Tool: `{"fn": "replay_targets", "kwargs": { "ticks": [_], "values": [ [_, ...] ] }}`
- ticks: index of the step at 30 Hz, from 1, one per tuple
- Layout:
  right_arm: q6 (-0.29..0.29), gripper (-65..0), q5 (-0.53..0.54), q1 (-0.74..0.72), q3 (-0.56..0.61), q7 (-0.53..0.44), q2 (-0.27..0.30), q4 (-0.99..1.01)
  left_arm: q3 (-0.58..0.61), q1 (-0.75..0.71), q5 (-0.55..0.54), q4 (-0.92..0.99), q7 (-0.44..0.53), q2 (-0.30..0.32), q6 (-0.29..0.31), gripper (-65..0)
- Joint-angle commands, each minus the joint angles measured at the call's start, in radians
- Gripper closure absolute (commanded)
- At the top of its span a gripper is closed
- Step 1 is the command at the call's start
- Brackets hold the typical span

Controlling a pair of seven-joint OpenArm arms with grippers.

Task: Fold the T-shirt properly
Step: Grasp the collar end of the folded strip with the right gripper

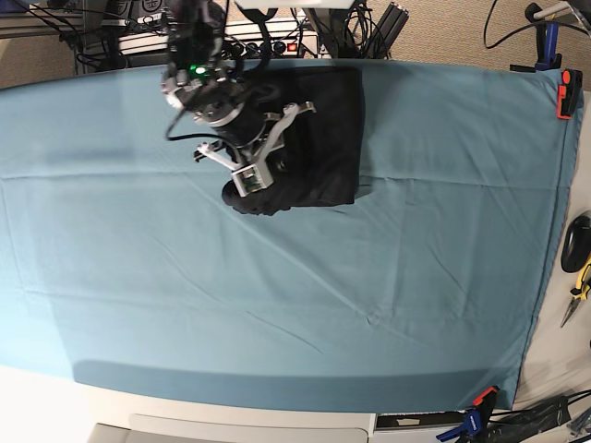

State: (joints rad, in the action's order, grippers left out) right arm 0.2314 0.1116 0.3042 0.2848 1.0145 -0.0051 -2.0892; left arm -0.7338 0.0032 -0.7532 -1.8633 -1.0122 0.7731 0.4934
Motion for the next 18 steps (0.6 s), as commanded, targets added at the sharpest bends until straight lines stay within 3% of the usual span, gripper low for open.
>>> {"fn": "replay_targets", "kwargs": {
  "ticks": [1, 9, 14, 18],
  "values": [
    [-0.005, 0.0, -0.013, -0.008, 0.025, -0.031, -0.003, -0.003, -0.011, 0.013, -0.01, -0.013, 0.026, 0.028, -0.004, -24.0],
    [-0.038, 0.0, -0.268, -0.037, 0.157, -0.043, -0.003, 0.074, -0.011, 0.013, -0.01, -0.013, 0.026, 0.028, -0.004, -24.0],
    [-0.039, 0.0, -0.299, -0.058, 0.168, -0.043, -0.003, 0.076, -0.011, 0.013, -0.008, -0.013, 0.026, 0.028, -0.004, -24.0],
    [-0.039, -5.5, -0.287, -0.058, 0.168, -0.046, -0.003, 0.076, -0.011, 0.013, -0.008, -0.013, 0.026, 0.028, -0.004, -24.0]
  ]
}}
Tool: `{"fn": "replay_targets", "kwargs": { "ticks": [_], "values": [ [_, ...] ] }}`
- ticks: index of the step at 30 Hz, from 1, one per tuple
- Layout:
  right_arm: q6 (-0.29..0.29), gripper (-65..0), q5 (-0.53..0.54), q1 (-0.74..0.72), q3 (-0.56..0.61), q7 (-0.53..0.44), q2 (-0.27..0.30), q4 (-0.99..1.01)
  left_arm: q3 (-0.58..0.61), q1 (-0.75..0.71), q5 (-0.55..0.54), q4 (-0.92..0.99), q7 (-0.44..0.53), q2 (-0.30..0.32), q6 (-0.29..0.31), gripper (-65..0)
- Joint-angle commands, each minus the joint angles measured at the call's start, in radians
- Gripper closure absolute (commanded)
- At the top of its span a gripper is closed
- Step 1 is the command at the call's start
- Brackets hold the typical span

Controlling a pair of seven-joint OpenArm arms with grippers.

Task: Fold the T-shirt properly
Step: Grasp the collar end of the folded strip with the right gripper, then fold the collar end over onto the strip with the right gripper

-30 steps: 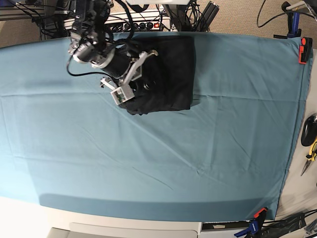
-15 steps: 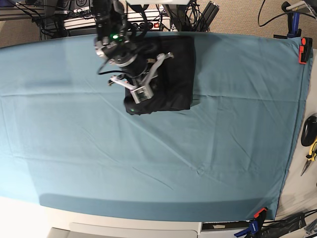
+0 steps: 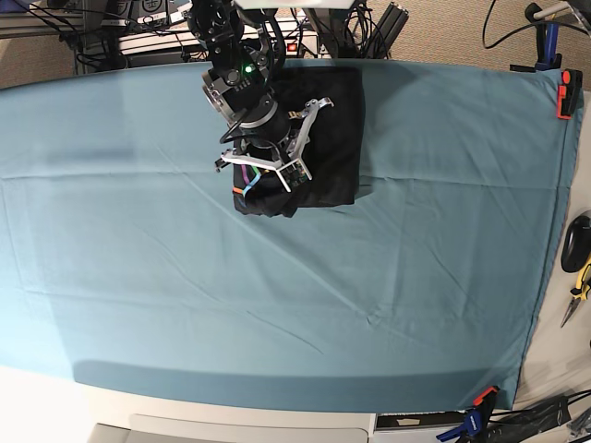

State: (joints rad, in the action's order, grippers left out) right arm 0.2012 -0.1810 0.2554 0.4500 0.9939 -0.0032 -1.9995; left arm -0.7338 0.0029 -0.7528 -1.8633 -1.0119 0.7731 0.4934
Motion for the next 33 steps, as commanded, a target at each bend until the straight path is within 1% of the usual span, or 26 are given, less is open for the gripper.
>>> {"fn": "replay_targets", "kwargs": {
  "ticks": [1, 7, 8, 11, 13, 16, 19, 25, 27, 30, 33],
  "values": [
    [-0.008, -5.6, 0.008, -0.009, 0.003, -0.026, -0.005, -0.014, -0.011, 0.014, -0.008, -0.013, 0.025, 0.028, -0.004, -24.0],
    [-0.007, -5.7, 0.008, -0.009, 0.004, -0.024, -0.005, -0.014, -0.011, 0.014, -0.006, -0.013, 0.025, 0.028, -0.004, -24.0],
    [-0.007, -6.8, 0.008, -0.009, 0.011, -0.019, -0.005, -0.014, -0.011, 0.014, -0.006, -0.013, 0.025, 0.028, -0.004, -24.0],
    [0.01, -15.0, 0.005, -0.009, 0.045, -0.01, -0.005, -0.014, -0.011, 0.014, -0.006, -0.013, 0.026, 0.028, -0.004, -24.0],
    [0.011, -17.5, -0.006, -0.009, 0.076, -0.015, -0.005, -0.014, -0.011, 0.014, -0.006, -0.013, 0.026, 0.028, -0.004, -24.0],
    [0.011, -17.5, -0.034, -0.009, 0.116, -0.023, -0.005, -0.014, -0.011, 0.014, -0.006, -0.013, 0.025, 0.028, -0.004, -24.0],
    [0.011, -17.5, -0.057, -0.01, 0.132, -0.034, -0.005, 0.013, -0.011, 0.014, -0.006, -0.013, 0.026, 0.028, -0.004, -24.0],
    [0.011, -17.5, -0.059, -0.056, 0.132, -0.033, -0.005, 0.156, -0.011, 0.014, -0.006, -0.013, 0.026, 0.028, -0.004, -24.0],
    [0.011, -17.5, -0.045, -0.069, 0.132, -0.034, -0.005, 0.179, -0.011, 0.014, -0.006, -0.013, 0.025, 0.028, -0.004, -24.0],
    [0.011, -17.5, 0.011, -0.08, 0.132, -0.051, -0.008, 0.179, -0.011, 0.014, -0.006, -0.013, 0.026, 0.028, -0.003, -24.0],
    [0.011, -17.5, 0.068, -0.087, 0.133, -0.049, -0.033, 0.179, -0.011, 0.014, -0.007, -0.013, 0.026, 0.028, -0.003, -24.0]
  ]
}}
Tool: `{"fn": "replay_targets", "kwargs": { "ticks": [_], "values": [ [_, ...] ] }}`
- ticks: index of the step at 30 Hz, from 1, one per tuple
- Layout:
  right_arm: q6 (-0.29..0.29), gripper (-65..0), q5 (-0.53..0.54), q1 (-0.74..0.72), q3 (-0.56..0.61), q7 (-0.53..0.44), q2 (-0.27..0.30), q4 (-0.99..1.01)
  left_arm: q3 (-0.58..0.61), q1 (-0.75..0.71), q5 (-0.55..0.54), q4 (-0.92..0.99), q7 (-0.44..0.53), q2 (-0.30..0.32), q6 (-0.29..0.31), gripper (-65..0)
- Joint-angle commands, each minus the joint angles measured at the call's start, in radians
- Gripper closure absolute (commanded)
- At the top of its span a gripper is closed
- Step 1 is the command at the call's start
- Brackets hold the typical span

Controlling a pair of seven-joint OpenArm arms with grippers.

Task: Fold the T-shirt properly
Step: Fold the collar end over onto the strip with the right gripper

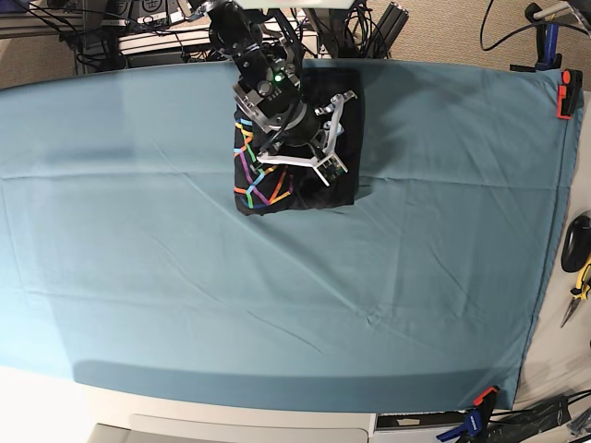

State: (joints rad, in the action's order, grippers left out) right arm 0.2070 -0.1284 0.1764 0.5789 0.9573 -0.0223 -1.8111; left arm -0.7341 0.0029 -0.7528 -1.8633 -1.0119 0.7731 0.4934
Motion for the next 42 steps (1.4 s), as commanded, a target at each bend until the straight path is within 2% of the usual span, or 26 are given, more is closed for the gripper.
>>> {"fn": "replay_targets", "kwargs": {
  "ticks": [1, 5, 10, 17, 23, 28, 30, 35, 42],
  "values": [
    [0.006, -17.5, 0.031, -0.008, 0.007, -0.012, -0.023, -0.009, -0.011, 0.014, -0.007, -0.013, 0.026, 0.028, -0.003, -24.0],
    [0.006, -17.5, 0.045, -0.008, 0.047, -0.011, -0.05, -0.009, -0.011, 0.014, -0.007, -0.013, 0.026, 0.028, -0.003, -24.0],
    [0.006, -17.5, 0.04, -0.012, 0.108, -0.011, -0.05, -0.009, -0.011, 0.014, -0.007, -0.013, 0.026, 0.028, -0.003, -24.0],
    [0.006, -17.5, -0.004, -0.014, 0.108, -0.014, -0.05, -0.019, -0.011, 0.014, -0.007, -0.013, 0.026, 0.028, -0.003, -24.0],
    [0.005, -17.5, -0.154, -0.014, 0.107, -0.016, -0.05, -0.141, -0.011, 0.014, -0.007, -0.013, 0.026, 0.028, -0.003, -24.0],
    [0.004, -17.5, -0.169, -0.013, 0.106, 0.001, -0.041, -0.229, -0.01, 0.014, -0.007, -0.013, 0.025, 0.028, -0.004, -24.0],
    [-0.018, -17.5, -0.216, -0.013, 0.106, 0.018, -0.031, -0.246, -0.01, 0.013, -0.007, -0.013, 0.025, 0.028, -0.004, -24.0],
    [-0.139, -17.5, -0.36, -0.005, 0.106, 0.061, 0.013, -0.303, -0.011, 0.013, -0.006, -0.013, 0.025, 0.028, -0.004, -24.0],
    [-0.144, -17.4, -0.359, 0.09, 0.093, 0.169, 0.069, -0.314, -0.01, 0.014, -0.006, -0.013, 0.025, 0.028, -0.003, -24.0]
  ]
}}
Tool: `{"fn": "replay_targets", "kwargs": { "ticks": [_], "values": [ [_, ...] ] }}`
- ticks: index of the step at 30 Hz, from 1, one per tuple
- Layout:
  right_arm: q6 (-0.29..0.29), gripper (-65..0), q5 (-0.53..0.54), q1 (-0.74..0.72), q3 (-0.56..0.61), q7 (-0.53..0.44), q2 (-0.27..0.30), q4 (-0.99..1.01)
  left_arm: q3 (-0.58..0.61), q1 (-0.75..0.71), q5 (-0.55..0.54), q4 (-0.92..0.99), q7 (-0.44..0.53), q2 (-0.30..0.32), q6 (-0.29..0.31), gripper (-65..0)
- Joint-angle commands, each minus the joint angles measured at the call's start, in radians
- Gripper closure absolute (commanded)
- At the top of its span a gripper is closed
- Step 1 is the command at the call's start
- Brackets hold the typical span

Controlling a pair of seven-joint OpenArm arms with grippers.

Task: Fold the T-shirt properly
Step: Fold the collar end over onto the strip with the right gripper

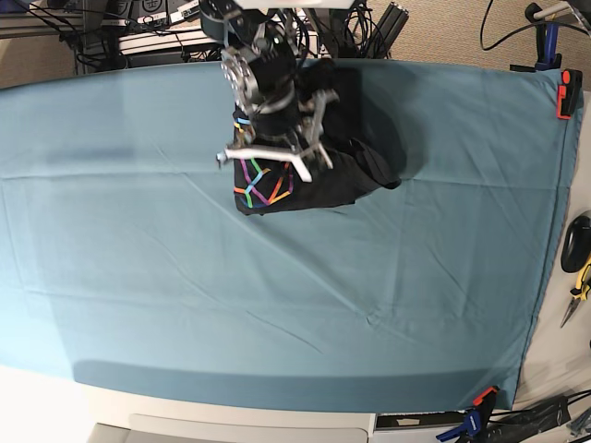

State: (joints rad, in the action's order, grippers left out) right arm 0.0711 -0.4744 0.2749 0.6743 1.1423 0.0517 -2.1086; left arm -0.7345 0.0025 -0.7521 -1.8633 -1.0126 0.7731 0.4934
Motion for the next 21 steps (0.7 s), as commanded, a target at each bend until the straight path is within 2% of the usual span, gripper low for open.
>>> {"fn": "replay_targets", "kwargs": {
  "ticks": [1, 6, 10, 18, 21],
  "values": [
    [-0.008, -17.4, -0.014, 0.006, -0.002, -0.01, 0.008, -0.017, -0.01, 0.014, -0.008, -0.012, 0.026, 0.028, -0.003, -24.0],
    [-0.009, -17.4, -0.01, 0.072, -0.002, 0.01, 0.064, -0.017, -0.01, 0.014, -0.007, -0.012, 0.026, 0.027, -0.003, -24.0],
    [-0.003, -17.4, 0.08, 0.11, -0.016, 0.026, 0.068, -0.017, -0.01, 0.014, -0.008, -0.012, 0.026, 0.027, -0.003, -24.0],
    [0.055, -17.4, 0.218, 0.127, -0.014, 0.003, 0.067, -0.017, -0.01, 0.014, -0.007, -0.012, 0.026, 0.027, -0.004, -24.0],
    [0.097, -17.4, 0.284, 0.127, -0.014, -0.016, 0.067, -0.017, -0.01, 0.014, -0.008, -0.012, 0.026, 0.027, -0.004, -24.0]
  ]
}}
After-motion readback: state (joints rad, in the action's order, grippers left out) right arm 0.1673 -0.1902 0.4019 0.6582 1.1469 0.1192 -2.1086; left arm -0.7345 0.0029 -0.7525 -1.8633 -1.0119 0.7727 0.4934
